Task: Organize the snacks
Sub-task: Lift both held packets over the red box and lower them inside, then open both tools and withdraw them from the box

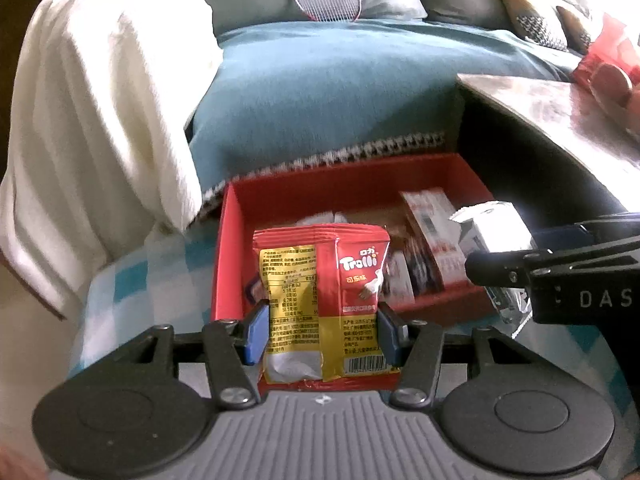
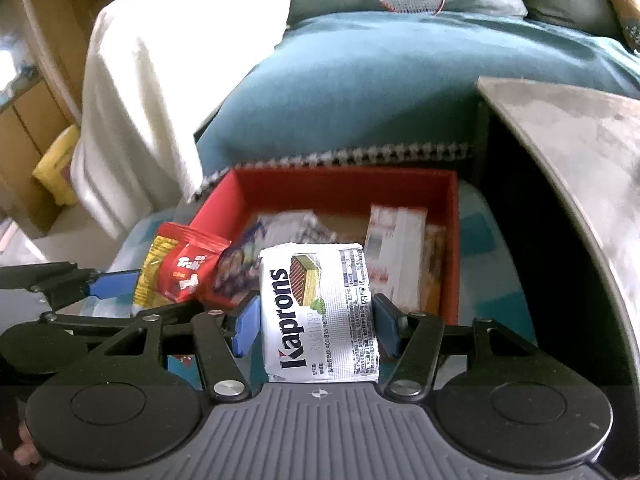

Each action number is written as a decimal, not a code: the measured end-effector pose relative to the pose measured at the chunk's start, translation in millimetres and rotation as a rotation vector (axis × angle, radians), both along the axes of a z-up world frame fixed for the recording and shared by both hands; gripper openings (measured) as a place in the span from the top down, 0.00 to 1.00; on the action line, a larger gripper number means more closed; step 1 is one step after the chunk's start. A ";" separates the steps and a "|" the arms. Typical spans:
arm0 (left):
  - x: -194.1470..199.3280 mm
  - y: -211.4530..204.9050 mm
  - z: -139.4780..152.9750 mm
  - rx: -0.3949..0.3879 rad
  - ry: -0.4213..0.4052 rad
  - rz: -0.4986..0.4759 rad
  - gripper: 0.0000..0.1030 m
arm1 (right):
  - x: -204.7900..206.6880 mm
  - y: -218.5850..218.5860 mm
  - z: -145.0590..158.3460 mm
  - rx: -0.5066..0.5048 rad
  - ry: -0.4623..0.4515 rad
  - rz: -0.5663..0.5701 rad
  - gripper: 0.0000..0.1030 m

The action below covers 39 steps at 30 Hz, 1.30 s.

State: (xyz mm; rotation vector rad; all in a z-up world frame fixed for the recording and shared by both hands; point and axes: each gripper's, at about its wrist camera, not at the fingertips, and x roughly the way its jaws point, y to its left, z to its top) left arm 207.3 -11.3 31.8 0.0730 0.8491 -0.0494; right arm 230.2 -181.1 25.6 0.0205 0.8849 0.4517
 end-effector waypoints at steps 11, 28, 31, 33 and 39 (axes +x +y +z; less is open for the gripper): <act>59.8 -13.9 -16.7 0.036 -0.001 0.013 0.53 | 60.1 4.4 -15.6 -0.054 -0.016 -0.041 0.36; 85.6 -8.6 -44.5 0.036 0.092 0.059 0.46 | 75.3 4.2 -40.9 -0.119 0.026 -0.070 0.26; 83.6 -4.5 -37.6 0.021 0.087 0.069 0.41 | 73.9 2.6 -36.5 -0.116 0.019 -0.077 0.24; 79.4 -2.2 -33.0 0.018 0.079 0.078 0.40 | 71.4 0.4 -32.4 -0.108 0.008 -0.090 0.23; 59.3 2.8 -20.9 -0.010 0.067 0.100 0.39 | 52.7 -1.4 -17.7 -0.107 -0.022 -0.119 0.17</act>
